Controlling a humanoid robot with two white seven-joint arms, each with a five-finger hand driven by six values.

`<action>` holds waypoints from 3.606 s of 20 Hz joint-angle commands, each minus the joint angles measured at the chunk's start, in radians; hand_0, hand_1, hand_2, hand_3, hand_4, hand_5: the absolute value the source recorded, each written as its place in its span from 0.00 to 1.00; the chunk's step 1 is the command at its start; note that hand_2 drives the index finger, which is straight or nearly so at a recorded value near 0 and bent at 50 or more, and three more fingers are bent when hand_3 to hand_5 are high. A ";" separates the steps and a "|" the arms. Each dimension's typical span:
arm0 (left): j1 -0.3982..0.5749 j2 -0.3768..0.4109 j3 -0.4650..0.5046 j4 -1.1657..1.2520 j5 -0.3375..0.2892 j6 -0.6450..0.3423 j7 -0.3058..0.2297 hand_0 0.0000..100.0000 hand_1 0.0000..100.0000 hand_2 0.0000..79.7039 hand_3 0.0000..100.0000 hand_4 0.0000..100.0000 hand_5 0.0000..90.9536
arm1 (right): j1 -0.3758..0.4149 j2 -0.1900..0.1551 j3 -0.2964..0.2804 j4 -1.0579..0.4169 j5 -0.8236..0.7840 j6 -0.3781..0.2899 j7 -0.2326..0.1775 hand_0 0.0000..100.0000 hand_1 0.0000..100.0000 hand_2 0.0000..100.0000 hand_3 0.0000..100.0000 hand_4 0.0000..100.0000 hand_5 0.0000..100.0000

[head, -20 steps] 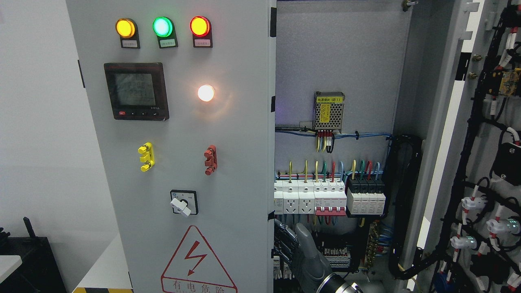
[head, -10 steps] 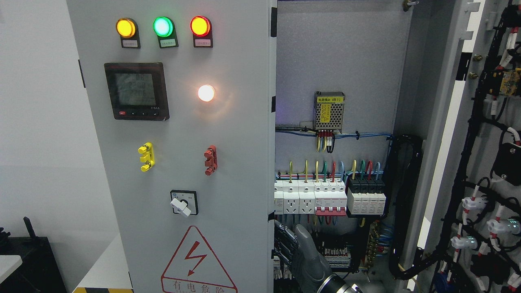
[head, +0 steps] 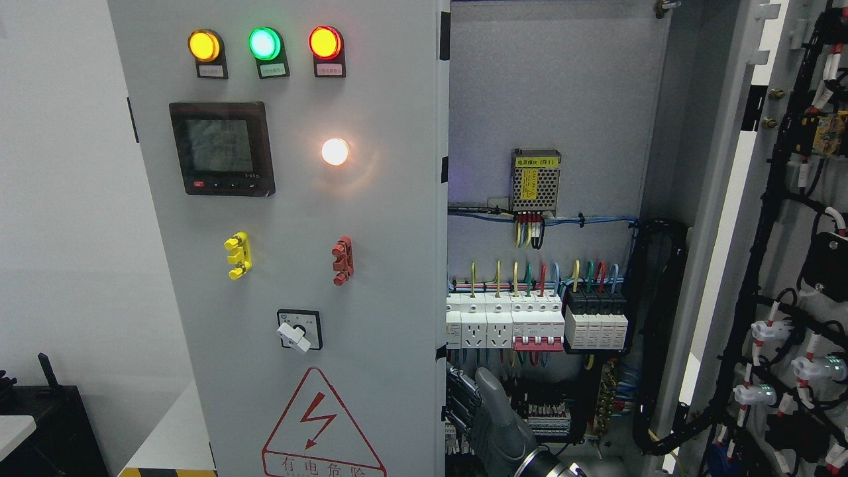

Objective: Open door with both hands

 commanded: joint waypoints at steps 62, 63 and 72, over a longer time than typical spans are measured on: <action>0.000 -0.015 0.000 0.000 -0.009 0.006 0.002 0.00 0.00 0.00 0.00 0.04 0.00 | 0.015 0.006 0.030 -0.044 -0.029 0.040 0.093 0.00 0.00 0.00 0.00 0.00 0.00; 0.000 -0.015 0.000 0.000 -0.009 0.007 0.002 0.00 0.00 0.00 0.00 0.04 0.00 | 0.017 0.006 0.028 -0.046 -0.029 0.044 0.093 0.00 0.00 0.00 0.00 0.00 0.00; 0.000 -0.015 0.000 0.000 -0.009 0.006 0.002 0.00 0.00 0.00 0.00 0.04 0.00 | 0.026 0.004 0.031 -0.074 -0.029 0.047 0.097 0.00 0.00 0.00 0.00 0.00 0.00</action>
